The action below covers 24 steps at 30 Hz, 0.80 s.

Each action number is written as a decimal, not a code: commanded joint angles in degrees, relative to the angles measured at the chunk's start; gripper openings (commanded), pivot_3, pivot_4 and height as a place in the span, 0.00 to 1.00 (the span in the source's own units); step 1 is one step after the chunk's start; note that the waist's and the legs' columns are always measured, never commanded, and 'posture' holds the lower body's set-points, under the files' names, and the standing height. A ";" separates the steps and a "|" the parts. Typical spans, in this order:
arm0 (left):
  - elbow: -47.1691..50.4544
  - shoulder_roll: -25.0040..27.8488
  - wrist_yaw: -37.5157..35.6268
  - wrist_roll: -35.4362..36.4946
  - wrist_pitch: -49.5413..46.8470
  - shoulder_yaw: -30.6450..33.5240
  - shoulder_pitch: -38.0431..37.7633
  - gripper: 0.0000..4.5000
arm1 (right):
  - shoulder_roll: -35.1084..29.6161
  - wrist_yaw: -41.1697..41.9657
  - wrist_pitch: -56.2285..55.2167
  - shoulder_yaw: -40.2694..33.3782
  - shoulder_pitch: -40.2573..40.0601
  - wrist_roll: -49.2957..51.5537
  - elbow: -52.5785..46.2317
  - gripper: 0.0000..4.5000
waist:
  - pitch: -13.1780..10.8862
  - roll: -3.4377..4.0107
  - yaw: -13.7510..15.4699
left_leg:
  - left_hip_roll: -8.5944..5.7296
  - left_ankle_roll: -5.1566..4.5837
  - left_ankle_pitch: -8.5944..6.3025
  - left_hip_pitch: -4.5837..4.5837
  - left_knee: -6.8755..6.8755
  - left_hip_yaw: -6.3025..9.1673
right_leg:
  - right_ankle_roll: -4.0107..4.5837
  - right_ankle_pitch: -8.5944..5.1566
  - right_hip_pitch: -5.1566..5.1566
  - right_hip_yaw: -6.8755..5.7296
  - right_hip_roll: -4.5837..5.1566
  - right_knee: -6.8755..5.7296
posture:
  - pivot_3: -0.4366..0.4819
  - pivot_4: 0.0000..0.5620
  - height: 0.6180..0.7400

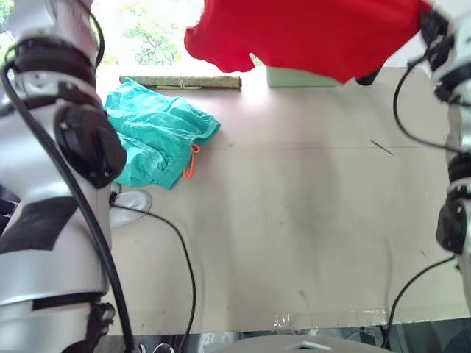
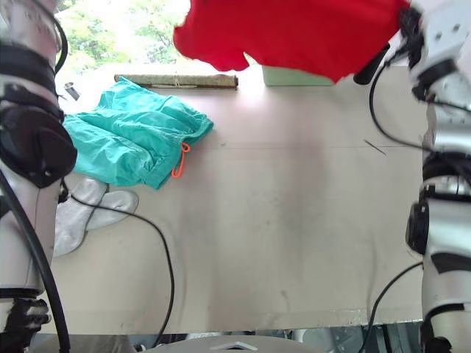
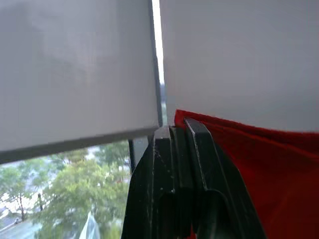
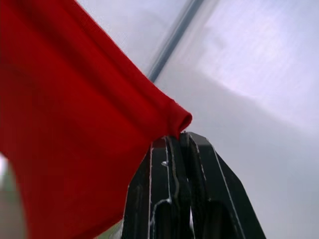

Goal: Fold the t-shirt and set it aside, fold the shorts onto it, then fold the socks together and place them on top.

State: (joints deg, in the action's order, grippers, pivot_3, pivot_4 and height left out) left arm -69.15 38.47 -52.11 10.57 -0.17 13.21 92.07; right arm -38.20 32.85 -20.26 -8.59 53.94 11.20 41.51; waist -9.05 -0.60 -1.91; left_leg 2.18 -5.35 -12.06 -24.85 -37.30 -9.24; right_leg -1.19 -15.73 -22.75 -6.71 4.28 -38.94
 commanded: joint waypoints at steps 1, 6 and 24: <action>21.03 4.65 -15.70 1.21 -9.85 -5.47 -18.39 0.01 | -4.03 7.58 15.57 -3.21 -15.22 10.36 -24.11 0.00 | 0.10 0.23 -0.22 | 0.03 0.01 -0.01 0.19 -0.02 0.04 | 0.03 -0.02 0.18 0.29 0.20 -0.02 | 0.48 0.27 0.97; 60.21 10.82 -21.86 8.95 -23.75 -4.90 -56.59 0.01 | -7.27 15.24 29.25 -7.78 -42.86 20.34 -44.26 0.00 | 0.03 0.15 -0.51 | 0.11 0.04 -0.02 0.02 0.14 0.10 | 0.12 -0.04 0.00 0.39 0.19 0.09 | 0.48 0.27 0.97; 95.14 33.75 -39.92 26.36 -40.55 10.64 -102.96 0.01 | -8.79 40.00 32.10 -17.96 -95.28 24.30 -63.74 0.00 | 0.15 0.53 2.29 | -0.05 0.42 -0.20 0.74 0.87 0.71 | 0.58 -0.15 0.87 0.05 0.43 1.16 | 0.48 0.27 0.97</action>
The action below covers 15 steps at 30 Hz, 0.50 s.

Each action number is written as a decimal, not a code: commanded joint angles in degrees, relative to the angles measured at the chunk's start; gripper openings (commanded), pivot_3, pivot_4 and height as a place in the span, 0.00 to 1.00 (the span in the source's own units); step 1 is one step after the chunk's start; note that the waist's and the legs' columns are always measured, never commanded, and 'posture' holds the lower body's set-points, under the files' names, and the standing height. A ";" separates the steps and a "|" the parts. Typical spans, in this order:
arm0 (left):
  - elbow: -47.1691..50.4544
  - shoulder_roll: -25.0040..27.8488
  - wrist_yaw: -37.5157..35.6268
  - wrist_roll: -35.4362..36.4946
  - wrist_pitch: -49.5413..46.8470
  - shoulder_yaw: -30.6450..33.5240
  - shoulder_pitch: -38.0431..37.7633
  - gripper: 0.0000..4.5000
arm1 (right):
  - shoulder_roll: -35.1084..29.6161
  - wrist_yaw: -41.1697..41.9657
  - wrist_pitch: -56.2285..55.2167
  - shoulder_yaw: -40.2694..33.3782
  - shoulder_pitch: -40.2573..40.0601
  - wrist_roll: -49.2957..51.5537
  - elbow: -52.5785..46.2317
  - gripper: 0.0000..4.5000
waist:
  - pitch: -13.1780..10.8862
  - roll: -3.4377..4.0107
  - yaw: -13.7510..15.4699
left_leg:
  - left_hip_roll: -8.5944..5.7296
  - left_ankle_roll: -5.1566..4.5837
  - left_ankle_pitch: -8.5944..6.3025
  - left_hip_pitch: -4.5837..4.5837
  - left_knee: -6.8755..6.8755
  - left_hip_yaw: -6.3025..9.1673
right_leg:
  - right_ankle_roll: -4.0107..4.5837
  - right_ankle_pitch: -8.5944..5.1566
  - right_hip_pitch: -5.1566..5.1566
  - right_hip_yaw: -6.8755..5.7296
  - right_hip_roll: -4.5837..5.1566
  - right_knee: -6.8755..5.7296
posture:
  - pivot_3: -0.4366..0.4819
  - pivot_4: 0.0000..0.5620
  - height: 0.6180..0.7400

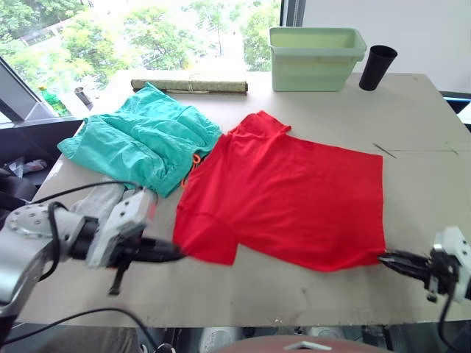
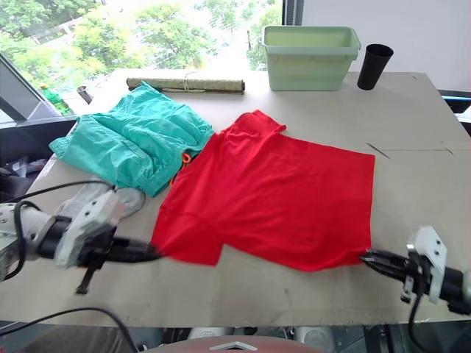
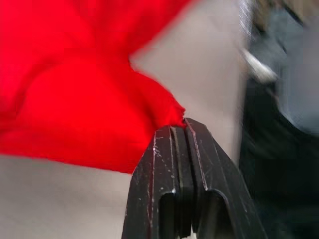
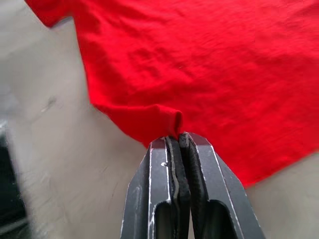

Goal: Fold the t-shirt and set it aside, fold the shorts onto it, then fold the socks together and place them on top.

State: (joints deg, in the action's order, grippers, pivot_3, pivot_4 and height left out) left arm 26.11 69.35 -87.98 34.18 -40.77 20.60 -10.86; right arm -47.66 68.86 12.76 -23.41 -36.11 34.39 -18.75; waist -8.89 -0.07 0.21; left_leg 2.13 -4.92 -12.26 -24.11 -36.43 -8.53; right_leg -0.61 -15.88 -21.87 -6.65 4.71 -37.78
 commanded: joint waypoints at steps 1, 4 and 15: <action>-0.40 4.49 -4.40 4.11 0.08 3.27 -0.37 0.01 | 1.12 4.96 -1.02 -4.07 -7.46 1.68 -4.13 0.00 | 0.01 -0.01 0.37 | 0.00 0.00 -0.01 0.00 0.02 0.00 | 0.06 -0.05 0.00 -0.02 0.00 0.00 | 0.48 0.27 0.97; -1.68 6.64 -4.44 5.86 1.33 1.25 1.97 0.01 | 2.53 7.69 -0.65 -6.79 -12.95 3.74 -5.50 0.00 | -0.02 0.04 0.45 | 0.02 0.12 -0.08 -0.03 0.15 0.11 | 0.19 -0.21 -0.02 -0.15 -0.02 0.05 | 0.48 0.27 0.97; -13.77 -12.33 12.73 -0.61 0.43 -20.26 37.44 0.01 | 8.27 2.27 0.00 -11.30 -11.03 5.53 -2.08 0.00 | -0.05 -0.04 0.86 | -0.02 -0.09 -0.18 0.06 -0.01 0.21 | -0.02 -0.33 0.19 -0.18 0.03 0.06 | 0.48 0.27 0.97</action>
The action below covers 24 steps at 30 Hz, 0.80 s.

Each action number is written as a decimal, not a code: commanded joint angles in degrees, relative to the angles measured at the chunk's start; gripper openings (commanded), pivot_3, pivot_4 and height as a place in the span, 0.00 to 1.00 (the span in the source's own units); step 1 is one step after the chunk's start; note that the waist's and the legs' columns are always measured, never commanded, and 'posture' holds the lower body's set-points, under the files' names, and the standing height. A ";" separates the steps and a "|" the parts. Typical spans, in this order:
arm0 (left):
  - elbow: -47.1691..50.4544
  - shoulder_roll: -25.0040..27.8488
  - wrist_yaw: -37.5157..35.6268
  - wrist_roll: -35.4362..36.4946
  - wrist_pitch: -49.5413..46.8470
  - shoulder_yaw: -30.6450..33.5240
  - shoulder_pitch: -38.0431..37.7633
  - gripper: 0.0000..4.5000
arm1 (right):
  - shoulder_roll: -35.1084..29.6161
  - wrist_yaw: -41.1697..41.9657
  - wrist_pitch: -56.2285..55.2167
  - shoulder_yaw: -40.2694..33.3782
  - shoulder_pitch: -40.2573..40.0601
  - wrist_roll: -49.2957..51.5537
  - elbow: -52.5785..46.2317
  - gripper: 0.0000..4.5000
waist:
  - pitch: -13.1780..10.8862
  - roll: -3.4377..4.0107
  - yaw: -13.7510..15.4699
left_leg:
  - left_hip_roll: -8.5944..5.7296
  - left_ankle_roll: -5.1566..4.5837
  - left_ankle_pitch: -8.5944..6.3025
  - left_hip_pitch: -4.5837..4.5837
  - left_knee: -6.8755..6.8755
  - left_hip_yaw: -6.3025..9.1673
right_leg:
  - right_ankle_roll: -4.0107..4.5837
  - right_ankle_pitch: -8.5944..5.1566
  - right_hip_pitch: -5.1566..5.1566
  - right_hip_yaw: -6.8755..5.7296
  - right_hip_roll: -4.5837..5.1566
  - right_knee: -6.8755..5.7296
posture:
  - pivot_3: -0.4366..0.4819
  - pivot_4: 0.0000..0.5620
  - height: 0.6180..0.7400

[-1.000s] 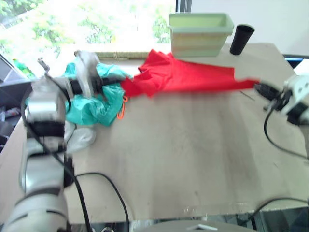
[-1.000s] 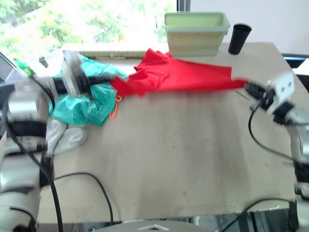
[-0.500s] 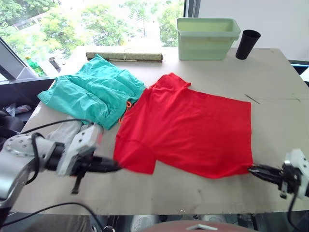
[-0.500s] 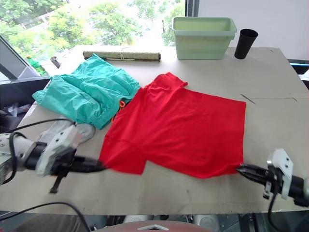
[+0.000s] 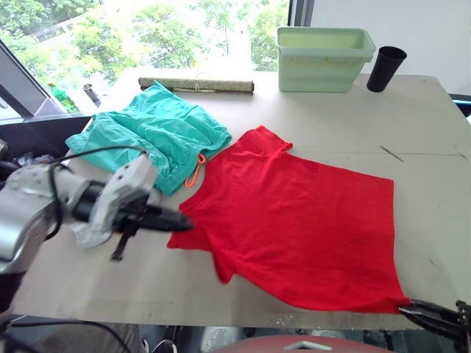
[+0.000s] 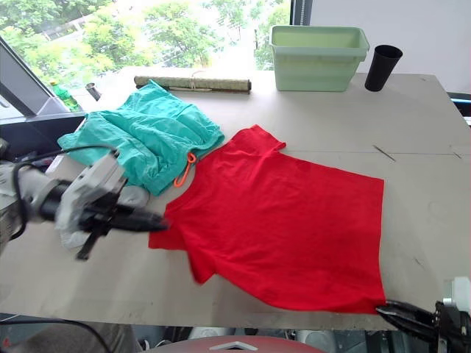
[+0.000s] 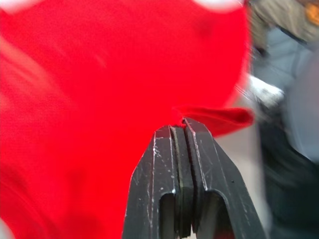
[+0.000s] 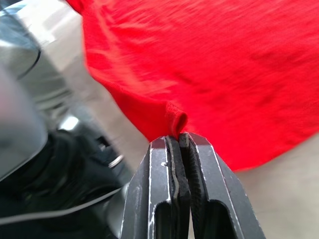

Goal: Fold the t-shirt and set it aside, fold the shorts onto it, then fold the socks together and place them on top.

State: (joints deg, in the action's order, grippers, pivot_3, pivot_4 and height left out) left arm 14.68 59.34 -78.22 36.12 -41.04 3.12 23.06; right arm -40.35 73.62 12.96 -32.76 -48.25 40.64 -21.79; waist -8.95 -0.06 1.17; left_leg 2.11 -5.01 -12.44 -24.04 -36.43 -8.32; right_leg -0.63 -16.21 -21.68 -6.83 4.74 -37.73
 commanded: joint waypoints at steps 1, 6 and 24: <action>-3.35 -3.42 3.37 -3.69 1.39 -4.14 4.70 0.01 | 1.20 -3.61 0.45 -2.01 1.77 -0.50 1.14 0.00 | 0.01 -0.07 -0.23 | 0.00 0.11 0.07 -0.01 0.00 0.00 | 0.10 0.06 0.00 -0.01 0.00 0.00 | 0.48 0.27 0.97; -9.71 -7.47 4.67 -9.45 7.02 -8.31 8.35 0.01 | 1.96 -9.99 3.28 -2.24 4.76 -1.13 1.73 0.00 | -0.01 -0.08 -0.56 | 0.06 0.00 0.18 -0.04 0.05 -0.02 | 0.01 0.24 -0.04 -0.09 -0.13 -0.08 | 0.48 0.27 0.97; -22.76 -18.49 10.02 -19.79 21.54 -10.81 12.58 0.01 | 0.90 -16.68 9.56 0.62 6.10 -5.76 -1.32 0.00 | 0.00 -0.14 -0.39 | 0.03 0.11 0.11 -0.04 -0.07 0.02 | 0.11 0.18 -0.02 -0.12 -0.05 -0.12 | 0.48 0.27 0.97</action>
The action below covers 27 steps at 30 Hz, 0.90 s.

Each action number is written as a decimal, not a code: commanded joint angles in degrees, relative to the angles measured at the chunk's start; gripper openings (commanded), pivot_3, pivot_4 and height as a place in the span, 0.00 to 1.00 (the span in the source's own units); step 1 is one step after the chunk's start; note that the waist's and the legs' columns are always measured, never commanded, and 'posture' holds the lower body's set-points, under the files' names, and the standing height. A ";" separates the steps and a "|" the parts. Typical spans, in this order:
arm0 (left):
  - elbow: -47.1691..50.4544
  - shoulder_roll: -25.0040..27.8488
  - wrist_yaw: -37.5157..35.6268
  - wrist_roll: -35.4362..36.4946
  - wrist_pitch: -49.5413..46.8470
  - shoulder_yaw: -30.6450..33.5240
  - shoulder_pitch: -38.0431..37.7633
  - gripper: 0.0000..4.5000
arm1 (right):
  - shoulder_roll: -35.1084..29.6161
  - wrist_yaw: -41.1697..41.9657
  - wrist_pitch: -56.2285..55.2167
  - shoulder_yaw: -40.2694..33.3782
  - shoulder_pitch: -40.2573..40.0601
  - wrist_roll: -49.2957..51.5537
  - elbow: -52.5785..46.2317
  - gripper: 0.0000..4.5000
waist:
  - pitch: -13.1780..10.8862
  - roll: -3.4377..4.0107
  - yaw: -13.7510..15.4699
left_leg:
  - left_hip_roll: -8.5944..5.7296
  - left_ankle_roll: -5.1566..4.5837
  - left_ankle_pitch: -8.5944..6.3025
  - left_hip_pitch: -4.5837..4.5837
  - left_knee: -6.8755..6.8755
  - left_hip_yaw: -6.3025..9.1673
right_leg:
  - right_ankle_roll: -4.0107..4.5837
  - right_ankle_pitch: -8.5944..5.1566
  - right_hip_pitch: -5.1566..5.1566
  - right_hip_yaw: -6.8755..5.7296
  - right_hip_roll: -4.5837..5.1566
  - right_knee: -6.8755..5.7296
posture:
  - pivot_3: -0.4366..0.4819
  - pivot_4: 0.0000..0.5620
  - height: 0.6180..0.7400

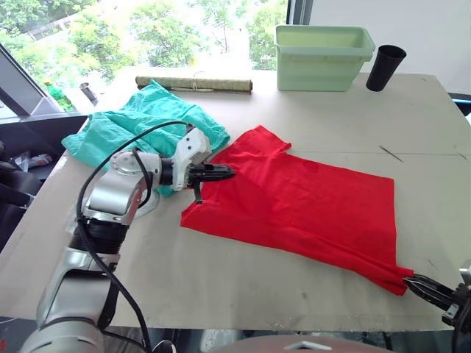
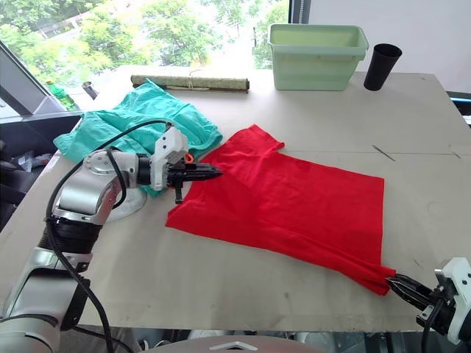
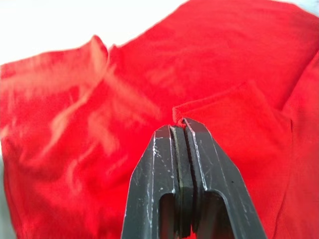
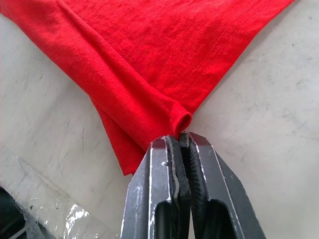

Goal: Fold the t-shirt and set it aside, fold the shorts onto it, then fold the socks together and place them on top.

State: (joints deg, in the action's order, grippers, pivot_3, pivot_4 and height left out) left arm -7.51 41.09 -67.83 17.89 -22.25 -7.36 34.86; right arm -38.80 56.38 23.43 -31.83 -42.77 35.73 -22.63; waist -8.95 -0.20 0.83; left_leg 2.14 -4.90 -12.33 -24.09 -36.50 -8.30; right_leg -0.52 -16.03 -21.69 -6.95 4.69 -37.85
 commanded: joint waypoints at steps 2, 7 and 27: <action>-1.95 -0.84 -0.26 -2.88 4.39 -0.94 0.88 0.01 | -0.47 0.17 -0.92 -0.29 1.79 -0.92 -0.39 0.00 | 0.00 -0.01 -0.07 | 0.00 -0.06 0.03 0.00 0.00 0.00 | -0.11 0.06 0.00 0.00 -0.02 -0.01 | 0.48 0.27 0.97; -7.23 -1.87 1.51 -7.12 9.33 -2.12 1.77 0.00 | 1.13 -0.66 -2.69 -1.05 4.86 -1.04 -0.18 0.07 | 0.00 -0.02 0.00 | 0.00 -0.06 0.03 0.00 -0.01 0.00 | -0.12 0.07 0.00 -0.01 -0.02 -0.01 | 0.48 0.27 0.97; 1.74 -0.01 -0.22 2.97 2.74 9.03 -5.99 0.99 | 2.26 3.71 -1.55 -4.85 -3.97 2.17 -1.82 1.00 | 0.06 -0.04 -0.53 | 0.01 -0.15 0.07 -0.06 -0.03 0.01 | -0.13 0.08 -0.01 -0.04 -0.01 -0.02 | 0.48 0.27 0.97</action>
State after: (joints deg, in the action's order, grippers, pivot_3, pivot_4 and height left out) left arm -10.51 39.47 -64.87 17.54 -16.92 0.04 30.54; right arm -36.00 58.52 22.39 -36.08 -45.54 38.39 -22.69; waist -8.88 -0.24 0.31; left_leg 2.16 -5.03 -12.27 -24.11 -36.49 -8.29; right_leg -0.65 -15.96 -21.69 -6.99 4.68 -37.87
